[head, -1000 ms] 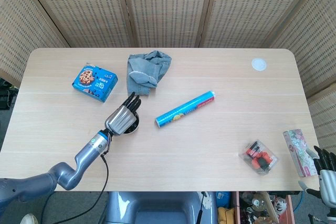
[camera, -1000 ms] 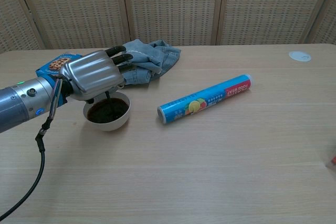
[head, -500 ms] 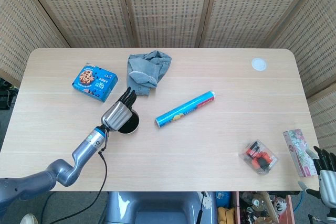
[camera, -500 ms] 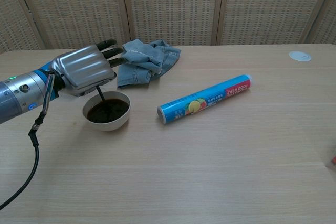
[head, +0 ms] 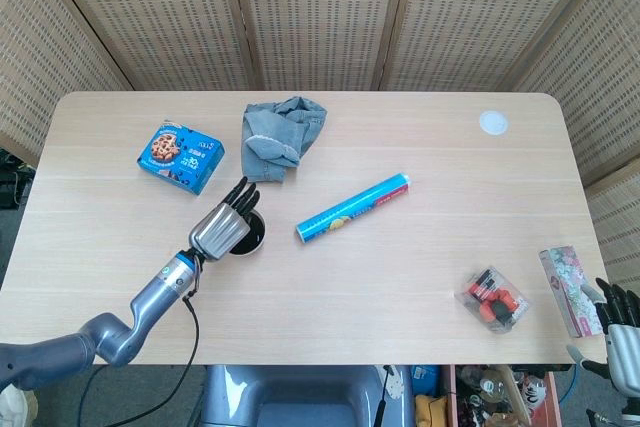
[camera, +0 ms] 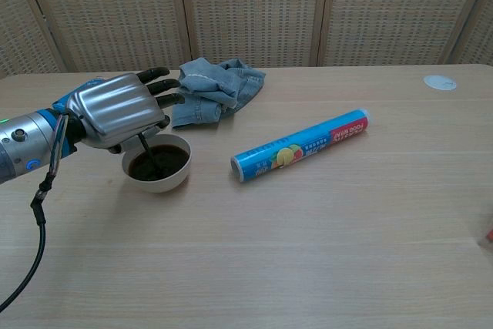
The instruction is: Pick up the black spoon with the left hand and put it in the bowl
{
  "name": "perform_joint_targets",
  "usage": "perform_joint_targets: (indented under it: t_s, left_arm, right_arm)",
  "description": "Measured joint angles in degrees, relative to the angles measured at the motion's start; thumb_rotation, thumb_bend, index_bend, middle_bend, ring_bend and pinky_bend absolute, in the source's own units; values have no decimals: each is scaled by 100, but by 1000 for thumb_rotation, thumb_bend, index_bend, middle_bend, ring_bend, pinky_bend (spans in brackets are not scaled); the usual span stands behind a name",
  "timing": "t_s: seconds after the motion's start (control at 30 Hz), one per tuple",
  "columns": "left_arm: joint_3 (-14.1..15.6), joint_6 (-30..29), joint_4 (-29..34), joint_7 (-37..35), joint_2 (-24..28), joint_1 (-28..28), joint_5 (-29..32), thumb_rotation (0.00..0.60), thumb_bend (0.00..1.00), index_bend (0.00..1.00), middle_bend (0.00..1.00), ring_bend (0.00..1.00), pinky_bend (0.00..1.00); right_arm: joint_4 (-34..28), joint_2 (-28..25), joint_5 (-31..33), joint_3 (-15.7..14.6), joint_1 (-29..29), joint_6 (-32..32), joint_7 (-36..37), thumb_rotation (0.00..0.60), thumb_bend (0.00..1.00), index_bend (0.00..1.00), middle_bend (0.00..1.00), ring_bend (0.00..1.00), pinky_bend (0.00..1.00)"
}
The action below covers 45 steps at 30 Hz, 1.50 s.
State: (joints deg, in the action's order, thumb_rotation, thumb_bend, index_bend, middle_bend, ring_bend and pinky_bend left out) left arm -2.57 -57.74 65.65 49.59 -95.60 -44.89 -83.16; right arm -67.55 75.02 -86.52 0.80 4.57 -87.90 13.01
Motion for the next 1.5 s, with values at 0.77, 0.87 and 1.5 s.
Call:
perform_joint_targets:
  t_s: [0.77,0.87,1.5]
  left_arm:
    - [-295,76,320,382,61,71,681,600,419,0,0,0,0]
    - [-330,27,487,366,173,117,765,600,418,0,0,0,0]
    - [-114,-1695,2129,-2237,1284,1689,661,600,415,0,0,0,0]
  right_arm:
    - [-55,-25,-14,3,3,-16,-37,600,213,172,147,0,0]
    - [-65,-32,-25,0,3,-26,-39,600,213,172,147,0,0]
    - [-188,-86,-210,23,-135,-88,-119,600,213,171,147,0,0]
